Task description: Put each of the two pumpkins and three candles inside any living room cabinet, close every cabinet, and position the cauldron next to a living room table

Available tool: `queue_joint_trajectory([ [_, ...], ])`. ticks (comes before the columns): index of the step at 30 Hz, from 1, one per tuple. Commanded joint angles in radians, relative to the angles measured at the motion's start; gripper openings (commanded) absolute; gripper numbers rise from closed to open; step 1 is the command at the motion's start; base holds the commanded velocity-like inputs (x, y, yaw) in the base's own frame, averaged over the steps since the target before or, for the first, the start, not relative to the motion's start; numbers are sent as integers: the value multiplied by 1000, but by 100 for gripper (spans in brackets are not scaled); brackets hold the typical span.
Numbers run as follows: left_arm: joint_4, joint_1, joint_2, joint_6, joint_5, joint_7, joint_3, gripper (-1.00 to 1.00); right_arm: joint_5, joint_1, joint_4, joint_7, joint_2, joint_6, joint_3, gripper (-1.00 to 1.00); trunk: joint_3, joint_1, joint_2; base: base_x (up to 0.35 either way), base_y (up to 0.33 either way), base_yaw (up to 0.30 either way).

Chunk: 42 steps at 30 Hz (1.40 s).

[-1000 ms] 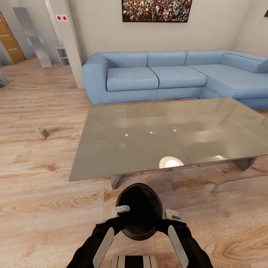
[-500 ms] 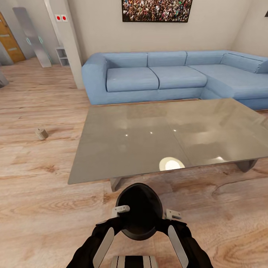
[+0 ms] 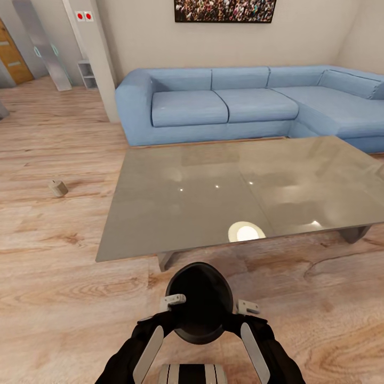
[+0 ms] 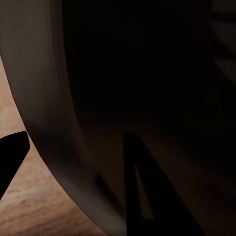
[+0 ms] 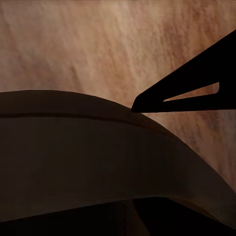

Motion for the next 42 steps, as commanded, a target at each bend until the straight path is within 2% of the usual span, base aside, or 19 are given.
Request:
queue_joint_trajectory([
  [1,-20,-1,0,-1,39,9,-3,-100,8,-1,-2,-9,-5,5,-1,-100,-1,0,0,0,0,0],
  [15,-20,-1,0,-2,40,9,-3,-100,8,-1,-2,-9,-4,5,-1,-100,-1,0,0,76,0,0],
  [20,-20,-1,0,-1,40,9,-3,-100,8,-1,-2,-9,-4,4,-1,-100,-20,2,-2,0,0,0],
  [35,-20,-1,0,-1,40,9,-3,-100,9,-1,-2,-10,-4,2,-1,-100,-20,2,-2,0,0,0],
  [36,-20,-1,0,-1,40,9,-3,-100,9,-1,-2,-10,-4,2,-1,100,-20,2,-2,0,0,0],
  [37,-21,-1,0,-2,39,9,-3,100,8,-1,-2,-9,-4,3,-1,100,-20,2,-2,0,0,0],
  [42,-42,0,0,-1,40,10,-3,100,8,-1,-2,-10,-4,4,-2,100,-20,2,-2,0,0,0],
])
